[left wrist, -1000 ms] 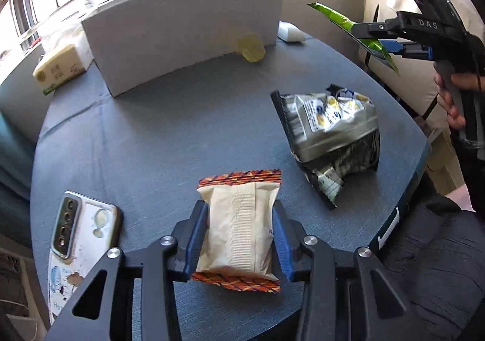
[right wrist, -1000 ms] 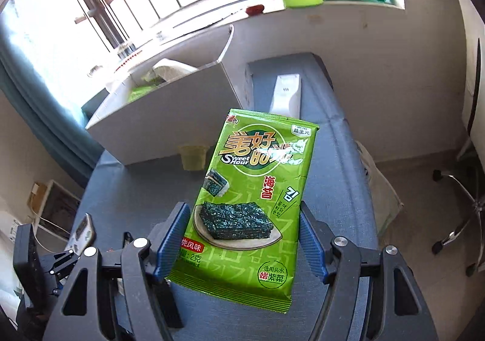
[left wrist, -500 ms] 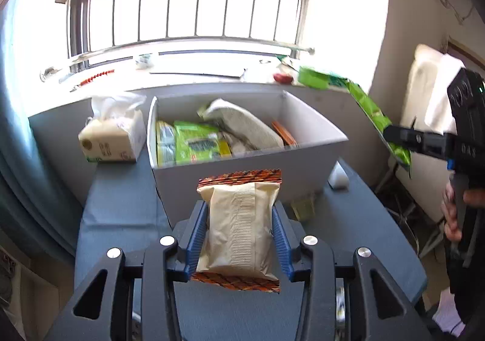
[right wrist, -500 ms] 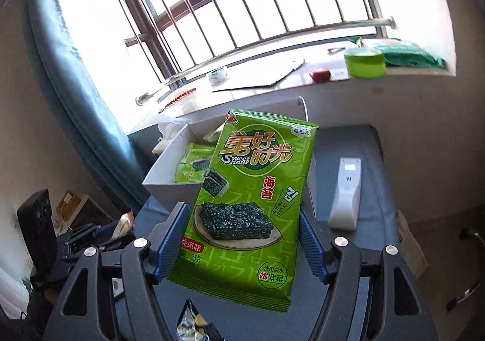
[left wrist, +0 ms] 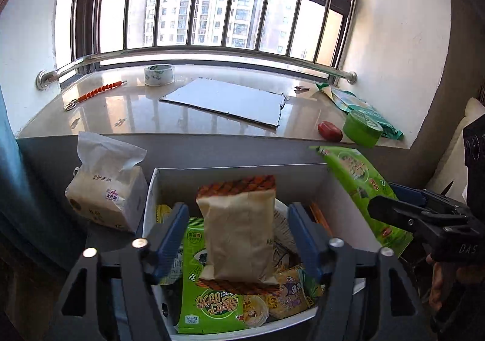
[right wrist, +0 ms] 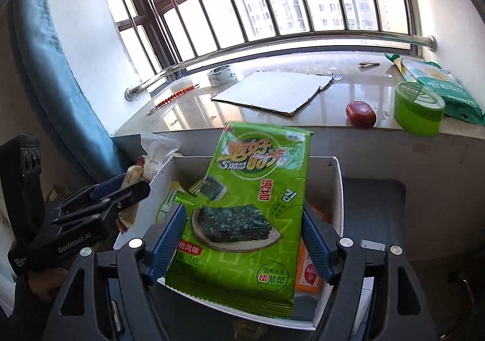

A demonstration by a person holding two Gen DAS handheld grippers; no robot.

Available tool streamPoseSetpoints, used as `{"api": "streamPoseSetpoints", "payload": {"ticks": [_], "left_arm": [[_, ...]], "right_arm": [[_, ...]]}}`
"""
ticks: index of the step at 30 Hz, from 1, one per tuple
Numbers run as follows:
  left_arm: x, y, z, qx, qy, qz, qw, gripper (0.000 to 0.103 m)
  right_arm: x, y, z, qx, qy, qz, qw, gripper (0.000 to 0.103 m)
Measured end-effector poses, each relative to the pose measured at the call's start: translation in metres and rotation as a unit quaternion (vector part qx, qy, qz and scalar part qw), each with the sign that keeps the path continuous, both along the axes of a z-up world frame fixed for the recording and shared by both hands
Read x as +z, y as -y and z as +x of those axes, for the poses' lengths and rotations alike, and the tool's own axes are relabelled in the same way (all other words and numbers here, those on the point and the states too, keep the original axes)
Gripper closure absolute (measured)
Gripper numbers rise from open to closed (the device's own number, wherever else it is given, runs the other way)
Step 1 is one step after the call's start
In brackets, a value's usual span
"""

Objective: Organize snacks
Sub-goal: 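Lower both packets into the white box and open both tools, then grasp the dark chip bag with the right tool while the left grasps the jelly cup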

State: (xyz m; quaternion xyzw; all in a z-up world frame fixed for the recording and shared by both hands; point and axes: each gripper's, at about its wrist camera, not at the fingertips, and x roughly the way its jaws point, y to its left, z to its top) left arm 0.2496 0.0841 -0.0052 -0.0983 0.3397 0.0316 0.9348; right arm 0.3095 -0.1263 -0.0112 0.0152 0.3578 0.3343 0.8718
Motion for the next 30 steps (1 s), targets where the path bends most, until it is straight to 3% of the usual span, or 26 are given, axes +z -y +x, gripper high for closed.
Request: {"api": "streamPoseSetpoints", "payload": {"ticks": [1, 3, 6, 10, 21, 26, 30], "left_arm": [[-0.002, 0.000, -0.003, 0.004, -0.001, -0.003, 1.0000, 0.000], [-0.005, -0.001, -0.007, 0.003, 0.001, -0.005, 1.0000, 0.000], [-0.009, -0.002, -0.015, -0.001, -0.003, 0.003, 1.0000, 0.000], [-0.006, -0.001, -0.026, -0.011, 0.003, 0.001, 0.9999, 0.000], [-0.006, 0.019, -0.096, -0.044, 0.019, 0.017, 0.9987, 0.000], [-0.024, 0.029, -0.142, -0.054, 0.015, 0.010, 0.9984, 0.000], [-0.046, 0.028, -0.178, -0.045, 0.003, -0.025, 0.9987, 0.000]], "right_arm": [[-0.001, 0.000, 0.003, -0.010, 0.000, -0.007, 1.000, 0.000], [0.000, 0.006, 0.004, -0.032, 0.016, -0.004, 0.999, 0.000], [0.001, 0.016, 0.002, -0.032, 0.013, 0.017, 0.999, 0.000], [0.003, 0.016, -0.006, -0.022, 0.011, 0.008, 1.000, 0.000], [0.004, 0.035, -0.082, 0.010, 0.051, 0.028, 0.998, 0.000], [-0.024, 0.048, -0.132, 0.027, 0.040, 0.036, 0.998, 0.000], [-0.062, 0.055, -0.168, 0.047, 0.004, 0.015, 0.999, 0.000]]}}
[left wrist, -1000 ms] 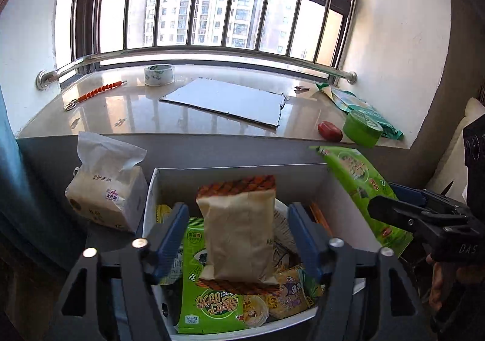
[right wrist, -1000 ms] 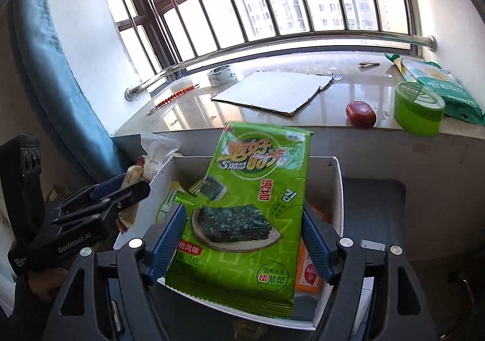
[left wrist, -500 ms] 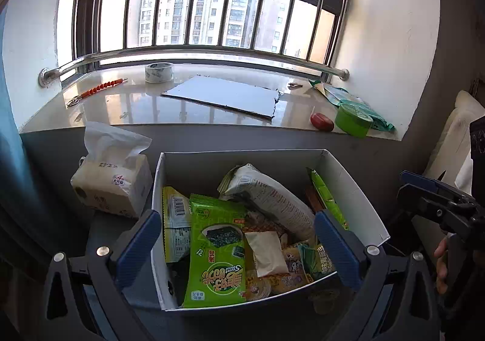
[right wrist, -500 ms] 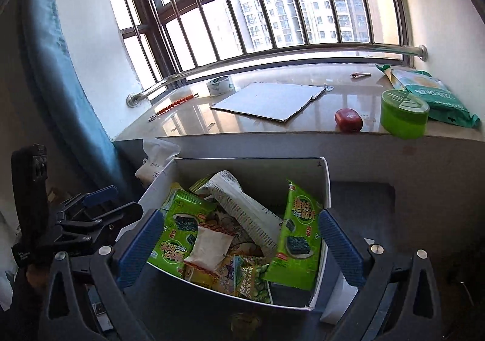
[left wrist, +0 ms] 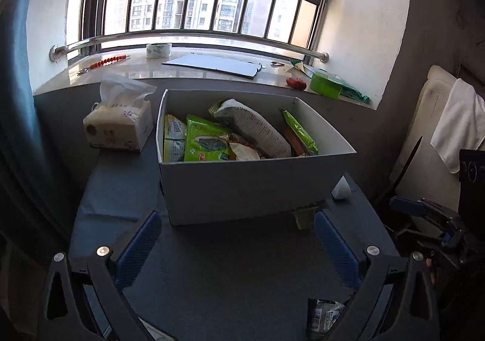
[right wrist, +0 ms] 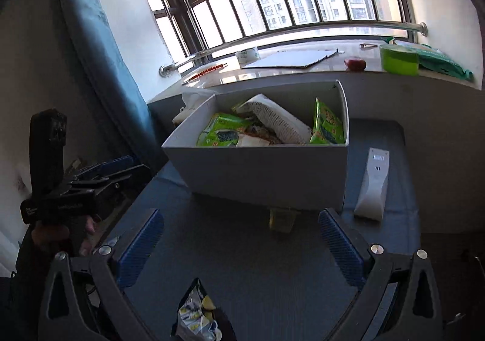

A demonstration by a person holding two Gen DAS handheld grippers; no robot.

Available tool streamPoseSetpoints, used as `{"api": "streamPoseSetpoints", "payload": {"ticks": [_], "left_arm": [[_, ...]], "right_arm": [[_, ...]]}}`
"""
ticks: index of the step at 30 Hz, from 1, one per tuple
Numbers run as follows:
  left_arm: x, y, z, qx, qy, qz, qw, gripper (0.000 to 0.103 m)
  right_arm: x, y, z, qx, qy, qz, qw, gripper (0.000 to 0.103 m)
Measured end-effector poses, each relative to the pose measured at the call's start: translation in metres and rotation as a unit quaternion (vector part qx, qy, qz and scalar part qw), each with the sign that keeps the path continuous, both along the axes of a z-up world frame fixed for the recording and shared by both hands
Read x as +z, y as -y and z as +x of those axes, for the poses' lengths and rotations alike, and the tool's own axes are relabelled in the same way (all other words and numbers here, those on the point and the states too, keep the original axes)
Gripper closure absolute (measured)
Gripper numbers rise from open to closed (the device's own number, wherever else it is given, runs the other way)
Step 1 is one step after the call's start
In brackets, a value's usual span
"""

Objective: Organize snacks
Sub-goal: 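Grasp the dark chip bag with the right tool while the left grasps the jelly cup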

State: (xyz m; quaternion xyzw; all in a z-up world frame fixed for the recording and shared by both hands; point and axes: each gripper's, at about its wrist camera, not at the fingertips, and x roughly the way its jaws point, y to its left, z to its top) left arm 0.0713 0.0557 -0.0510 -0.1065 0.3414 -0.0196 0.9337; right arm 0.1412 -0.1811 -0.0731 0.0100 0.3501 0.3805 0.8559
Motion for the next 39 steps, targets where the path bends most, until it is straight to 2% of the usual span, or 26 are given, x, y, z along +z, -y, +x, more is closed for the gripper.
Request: {"api": "streamPoseSetpoints", "payload": {"ticks": [3, 5, 8, 12, 15, 19, 20, 21, 22, 24, 27, 34, 36, 39], "left_arm": [[-0.018, -0.002, -0.024, 0.003, -0.017, -0.029, 0.9994, 0.000], [-0.028, -0.003, -0.038, 0.011, -0.030, -0.041, 0.9987, 0.000], [-0.039, -0.007, -0.055, 0.024, -0.044, -0.053, 0.9973, 0.000], [-0.045, -0.010, -0.066, 0.033, -0.048, -0.061, 0.9964, 0.000], [-0.045, -0.009, -0.067, 0.032, -0.050, -0.060, 0.9964, 0.000], [-0.045, -0.004, -0.064, 0.026, -0.052, -0.055, 0.9968, 0.000], [-0.045, -0.002, -0.063, 0.022, -0.053, -0.054, 0.9969, 0.000], [-0.046, 0.000, -0.060, 0.017, -0.056, -0.053, 0.9969, 0.000], [-0.046, 0.002, -0.058, 0.015, -0.058, -0.050, 0.9970, 0.000], [-0.047, 0.007, -0.053, 0.009, -0.061, -0.045, 0.9971, 0.000], [-0.049, 0.019, -0.040, -0.011, -0.066, -0.040, 0.9970, 0.000], [-0.063, 0.071, 0.018, -0.067, -0.084, -0.007, 0.9942, 0.000], [-0.070, 0.088, 0.040, -0.064, -0.094, 0.014, 0.9934, 0.000], [-0.080, 0.108, 0.074, -0.051, -0.102, 0.023, 0.9932, 0.000]], "right_arm": [[-0.027, 0.009, -0.022, -0.012, -0.025, -0.010, 1.000, 0.000], [-0.043, 0.018, -0.032, -0.025, -0.058, 0.006, 0.998, 0.000], [-0.062, 0.024, -0.042, -0.009, -0.102, 0.024, 0.994, 0.000], [-0.078, 0.012, -0.050, 0.015, -0.119, 0.000, 0.993, 0.000], [-0.085, 0.000, -0.052, 0.042, -0.126, -0.001, 0.991, 0.000], [-0.097, -0.015, -0.051, 0.066, -0.135, -0.028, 0.988, 0.000], [-0.100, -0.016, -0.051, 0.069, -0.140, -0.031, 0.987, 0.004], [-0.101, -0.015, -0.051, 0.070, -0.141, -0.023, 0.987, 0.042], [-0.106, -0.015, -0.050, 0.063, -0.147, -0.028, 0.987, 0.054], [-0.108, -0.007, -0.048, 0.060, -0.163, -0.006, 0.985, 0.059], [-0.101, 0.009, -0.049, 0.038, -0.154, 0.012, 0.987, 0.060], [-0.065, 0.066, -0.049, -0.061, -0.096, 0.023, 0.993, 0.061], [-0.058, 0.084, -0.048, -0.085, -0.088, 0.025, 0.992, 0.061], [-0.053, 0.105, -0.049, -0.111, -0.082, 0.035, 0.990, 0.061]]}}
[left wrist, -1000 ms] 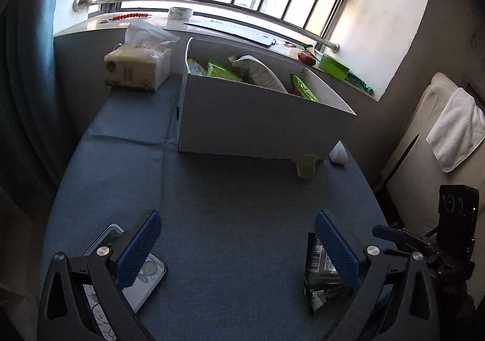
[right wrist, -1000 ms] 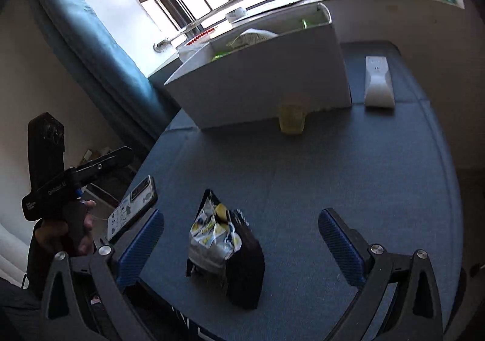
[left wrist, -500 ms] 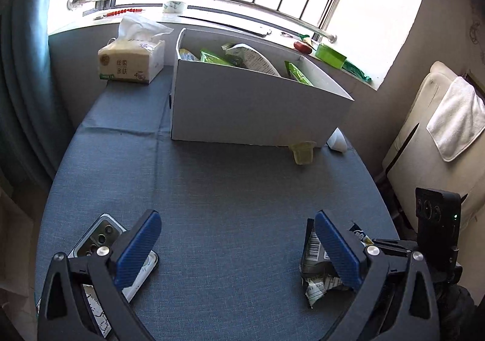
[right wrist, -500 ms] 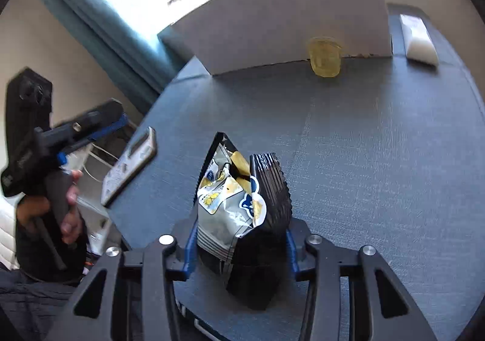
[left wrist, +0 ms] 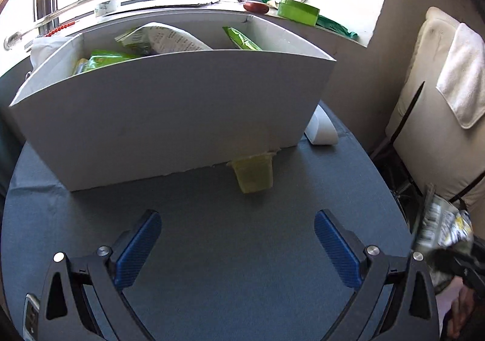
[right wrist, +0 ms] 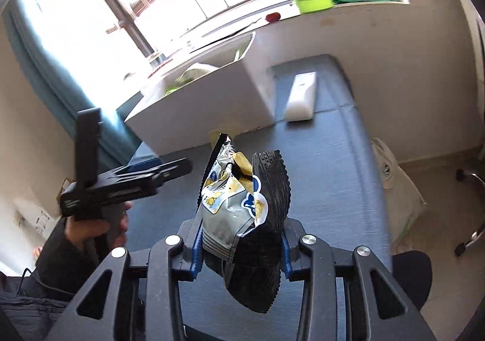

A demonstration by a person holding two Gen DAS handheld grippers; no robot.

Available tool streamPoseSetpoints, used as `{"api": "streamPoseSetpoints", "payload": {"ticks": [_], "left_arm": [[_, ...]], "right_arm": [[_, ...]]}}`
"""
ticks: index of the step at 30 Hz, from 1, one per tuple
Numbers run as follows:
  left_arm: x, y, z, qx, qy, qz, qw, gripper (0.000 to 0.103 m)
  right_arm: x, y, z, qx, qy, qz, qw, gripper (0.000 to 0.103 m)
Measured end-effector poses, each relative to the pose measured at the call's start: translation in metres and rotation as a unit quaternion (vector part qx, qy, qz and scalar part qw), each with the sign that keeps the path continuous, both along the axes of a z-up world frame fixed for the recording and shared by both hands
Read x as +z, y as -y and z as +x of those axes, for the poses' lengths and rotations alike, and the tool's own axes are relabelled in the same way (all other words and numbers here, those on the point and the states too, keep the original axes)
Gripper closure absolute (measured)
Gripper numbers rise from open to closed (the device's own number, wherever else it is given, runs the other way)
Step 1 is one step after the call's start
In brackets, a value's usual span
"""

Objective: Organize snacks
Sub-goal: 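Grasp the dark chip bag with the right tool while the left grasps the jelly cup, then carry the chip bag and jelly cup over the box and open both tools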

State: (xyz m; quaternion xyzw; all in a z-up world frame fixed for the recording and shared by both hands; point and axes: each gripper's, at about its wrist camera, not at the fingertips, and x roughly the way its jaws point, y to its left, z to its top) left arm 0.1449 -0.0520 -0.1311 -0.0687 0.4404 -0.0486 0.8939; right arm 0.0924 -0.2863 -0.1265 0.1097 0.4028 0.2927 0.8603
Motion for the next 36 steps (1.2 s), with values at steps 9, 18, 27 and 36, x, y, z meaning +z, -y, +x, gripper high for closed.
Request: {"api": "streamPoseSetpoints", "payload": {"ticks": [9, 18, 27, 36], "left_arm": [[-0.025, 0.013, 0.056, 0.026, -0.020, 0.024, 0.9992, 0.051], [0.002, -0.018, 0.000, -0.004, 0.021, -0.026, 0.9994, 0.057], [0.072, -0.092, -0.073, 0.036, 0.101, -0.047, 0.9931, 0.057], [0.127, -0.135, -0.012, 0.045, 0.160, -0.042, 0.9852, 0.057]], "right_arm": [[-0.006, 0.036, 0.005, -0.034, -0.019, 0.014, 0.999, 0.061], [-0.001, 0.033, 0.008, -0.028, -0.012, 0.023, 0.999, 0.061], [0.024, -0.015, 0.034, 0.020, 0.018, 0.034, 0.999, 0.061], [0.088, -0.099, 0.108, 0.054, 0.095, 0.033, 0.993, 0.061]]}}
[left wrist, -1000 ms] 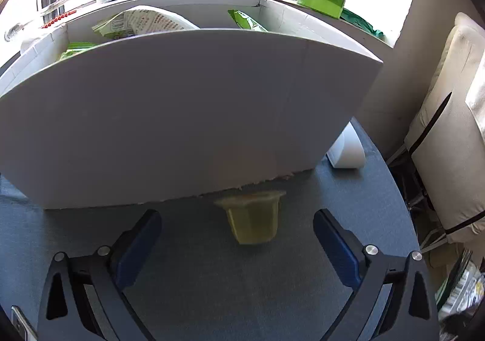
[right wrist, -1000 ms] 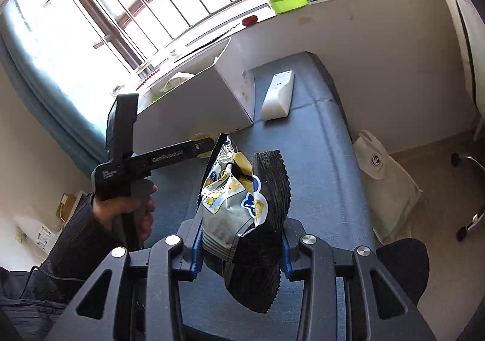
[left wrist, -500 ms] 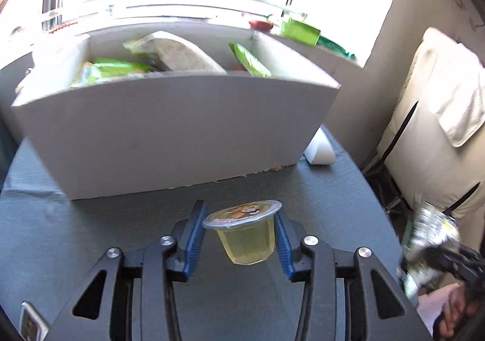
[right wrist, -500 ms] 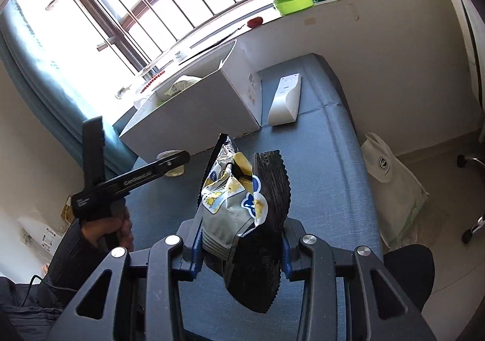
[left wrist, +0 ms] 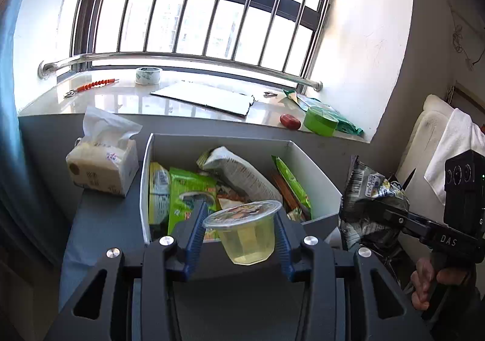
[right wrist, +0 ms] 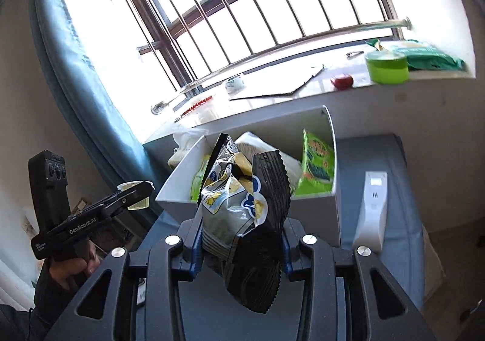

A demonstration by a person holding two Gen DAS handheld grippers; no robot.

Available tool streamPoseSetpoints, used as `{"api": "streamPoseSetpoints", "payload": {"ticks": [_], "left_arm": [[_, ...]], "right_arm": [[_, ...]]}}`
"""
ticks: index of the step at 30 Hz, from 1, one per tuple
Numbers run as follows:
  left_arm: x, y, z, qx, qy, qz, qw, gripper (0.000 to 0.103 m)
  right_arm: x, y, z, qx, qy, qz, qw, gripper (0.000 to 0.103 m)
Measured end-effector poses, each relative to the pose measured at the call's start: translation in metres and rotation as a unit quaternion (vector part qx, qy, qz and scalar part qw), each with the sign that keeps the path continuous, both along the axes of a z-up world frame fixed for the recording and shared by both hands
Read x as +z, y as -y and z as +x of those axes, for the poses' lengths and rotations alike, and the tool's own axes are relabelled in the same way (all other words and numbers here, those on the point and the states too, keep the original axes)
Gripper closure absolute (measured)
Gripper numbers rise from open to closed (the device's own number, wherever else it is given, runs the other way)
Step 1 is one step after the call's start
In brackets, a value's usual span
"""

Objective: Organize snacks

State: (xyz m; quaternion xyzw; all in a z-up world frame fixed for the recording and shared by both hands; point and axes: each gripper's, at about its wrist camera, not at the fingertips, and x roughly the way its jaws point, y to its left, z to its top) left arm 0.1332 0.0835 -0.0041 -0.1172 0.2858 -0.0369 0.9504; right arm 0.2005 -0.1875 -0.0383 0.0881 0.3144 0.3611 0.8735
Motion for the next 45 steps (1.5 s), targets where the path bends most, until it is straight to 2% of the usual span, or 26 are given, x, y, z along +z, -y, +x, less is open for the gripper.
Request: {"api": "streamPoseSetpoints", "payload": {"ticks": [6, 11, 12, 13, 14, 15, 17, 19, 24, 27, 33, 40, 45], "left_arm": [[-0.005, -0.006, 0.081, 0.006, -0.024, 0.011, 0.9996, 0.057], [-0.013, -0.004, 0.113, 0.006, -0.037, 0.033, 0.9987, 0.056], [-0.014, -0.004, 0.118, 0.006, -0.043, 0.035, 0.9984, 0.051], [-0.014, -0.005, 0.121, 0.010, -0.052, 0.036, 0.9980, 0.041], [-0.016, -0.007, 0.124, 0.013, -0.062, 0.029, 0.9976, 0.011], [-0.016, -0.010, 0.122, 0.015, -0.063, 0.016, 0.9978, 0.000], [-0.014, -0.014, 0.114, 0.010, -0.045, -0.008, 0.9989, 0.000], [-0.012, -0.012, 0.107, 0.011, -0.040, -0.003, 0.9991, 0.000], [-0.004, 0.003, 0.084, 0.048, -0.010, 0.069, 0.9964, 0.000], [0.003, 0.013, 0.069, 0.060, 0.003, 0.087, 0.9944, 0.000], [0.017, 0.021, 0.042, 0.058, 0.001, 0.050, 0.9970, 0.000], [0.040, 0.045, -0.015, 0.062, 0.030, 0.076, 0.9947, 0.000], [0.050, 0.059, -0.064, 0.060, 0.044, 0.080, 0.9940, 0.000]], "right_arm": [[0.025, -0.040, 0.071, -0.033, 0.018, -0.035, 0.999, 0.061], [0.031, -0.056, 0.114, -0.057, 0.016, -0.058, 0.997, 0.060], [0.031, -0.058, 0.118, -0.064, 0.019, -0.061, 0.996, 0.057], [0.031, -0.058, 0.123, -0.067, 0.020, -0.060, 0.996, 0.047], [0.031, -0.060, 0.128, -0.070, 0.019, -0.060, 0.996, 0.034], [0.030, -0.061, 0.133, -0.073, 0.014, -0.064, 0.995, 0.001], [0.028, -0.060, 0.135, -0.080, 0.016, -0.063, 0.995, 0.000], [0.027, -0.058, 0.130, -0.084, 0.028, -0.065, 0.994, 0.000], [0.026, -0.050, 0.114, -0.084, 0.026, -0.068, 0.994, 0.000], [0.032, -0.046, 0.096, -0.080, 0.042, -0.067, 0.994, 0.000], [0.047, -0.046, 0.050, -0.078, 0.097, -0.110, 0.986, 0.000], [0.064, -0.034, -0.010, -0.089, 0.145, -0.121, 0.978, 0.000], [0.066, -0.018, -0.051, -0.087, 0.139, -0.099, 0.982, 0.000]]}}
